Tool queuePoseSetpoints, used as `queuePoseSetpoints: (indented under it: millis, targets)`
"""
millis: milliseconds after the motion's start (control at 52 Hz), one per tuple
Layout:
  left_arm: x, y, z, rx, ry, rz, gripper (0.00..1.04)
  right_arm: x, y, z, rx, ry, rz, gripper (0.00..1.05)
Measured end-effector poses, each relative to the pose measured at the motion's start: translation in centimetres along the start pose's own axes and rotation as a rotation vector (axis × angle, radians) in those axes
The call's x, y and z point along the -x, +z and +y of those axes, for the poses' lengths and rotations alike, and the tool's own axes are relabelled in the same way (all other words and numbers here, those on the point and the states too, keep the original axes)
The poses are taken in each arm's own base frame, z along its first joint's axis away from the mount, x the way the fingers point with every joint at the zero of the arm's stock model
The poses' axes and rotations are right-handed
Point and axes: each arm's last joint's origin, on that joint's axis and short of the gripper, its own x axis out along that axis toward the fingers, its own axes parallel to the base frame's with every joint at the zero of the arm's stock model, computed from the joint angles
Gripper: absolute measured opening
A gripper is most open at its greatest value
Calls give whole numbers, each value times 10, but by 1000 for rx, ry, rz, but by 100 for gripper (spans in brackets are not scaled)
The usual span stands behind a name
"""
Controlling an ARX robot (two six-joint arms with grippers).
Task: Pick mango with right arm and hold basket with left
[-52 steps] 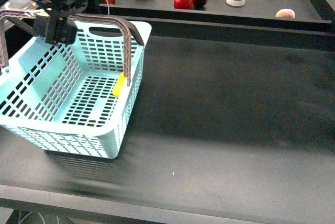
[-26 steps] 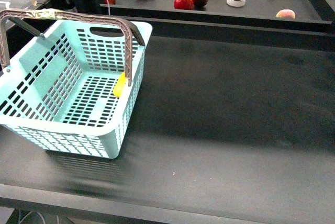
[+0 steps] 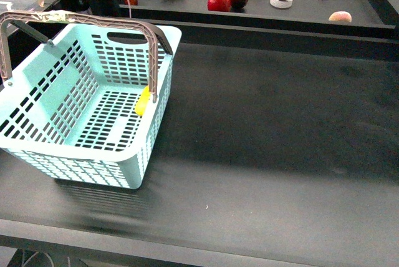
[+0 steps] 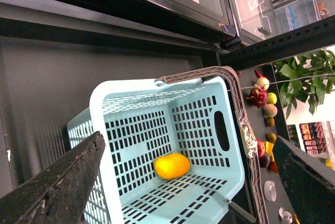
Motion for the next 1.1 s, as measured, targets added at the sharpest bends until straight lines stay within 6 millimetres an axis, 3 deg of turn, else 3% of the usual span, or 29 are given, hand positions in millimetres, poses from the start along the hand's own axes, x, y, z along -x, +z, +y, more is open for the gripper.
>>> queuePoseSetpoints:
  millis: [58,96,173,269,327,442,538,1096]
  targets:
    - [-1,0,1,-11,2,5,96,0,0,0,0,0,0,96]
    - [-4,-1,6,-74,-120,96,90,0,0,0,0,0,0,96]
    - [3,-3,16,-343,-420,177,75,0,0,0,0,0,0,96]
    - [22,-3,8,-696,-673,60,57,0,0,0,0,0,1,96]
    - [28,-1,9,-844,-702,-11,47,0,0,0,0,0,0,96]
    - [36,0,18,-962,-695,-42,27,0,0,0,0,0,0,96]
    - [45,3,24,-1005,-699,-57,2,0,0,0,0,0,0,96]
    - [71,16,33,-1018,-714,-90,2,0,0,0,0,0,0,96]
